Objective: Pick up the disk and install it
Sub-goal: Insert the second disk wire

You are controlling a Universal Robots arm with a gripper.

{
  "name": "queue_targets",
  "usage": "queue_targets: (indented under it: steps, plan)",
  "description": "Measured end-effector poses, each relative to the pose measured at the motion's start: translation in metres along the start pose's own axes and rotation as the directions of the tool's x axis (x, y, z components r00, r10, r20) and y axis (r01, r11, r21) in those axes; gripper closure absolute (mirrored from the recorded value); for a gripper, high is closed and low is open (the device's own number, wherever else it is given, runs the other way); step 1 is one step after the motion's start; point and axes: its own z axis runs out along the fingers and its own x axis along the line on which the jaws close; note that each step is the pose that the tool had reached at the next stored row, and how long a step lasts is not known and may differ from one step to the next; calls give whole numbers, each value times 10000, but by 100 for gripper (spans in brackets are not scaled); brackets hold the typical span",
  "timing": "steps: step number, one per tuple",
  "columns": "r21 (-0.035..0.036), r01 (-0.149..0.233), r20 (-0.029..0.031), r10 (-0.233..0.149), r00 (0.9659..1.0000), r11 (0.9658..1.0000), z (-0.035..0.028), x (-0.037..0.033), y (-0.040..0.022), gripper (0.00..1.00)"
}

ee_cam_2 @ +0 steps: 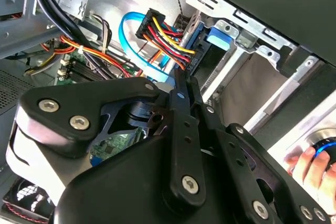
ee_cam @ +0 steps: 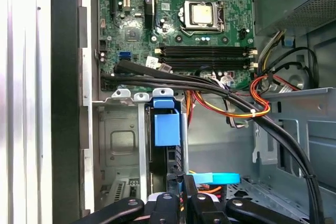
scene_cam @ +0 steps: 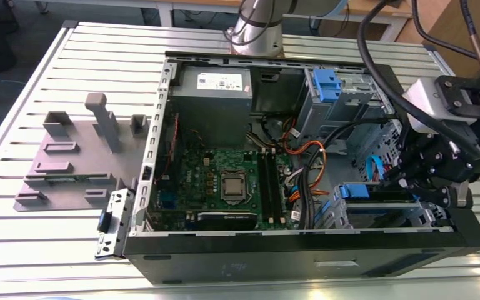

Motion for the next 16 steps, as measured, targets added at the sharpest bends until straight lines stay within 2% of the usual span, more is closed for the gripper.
queue_targets:
  steps: [3,4,11,16]
  plan:
    - [-10,10,186,-10,9998,10000,8,1,-1,84]
    - [-12,12,226,-12,9997,10000,9,1,-1,84]
    - [-15,32,233,-32,9997,10000,9,19,-15,84]
    - [-41,213,221,-212,9995,9998,16,32,-16,84]
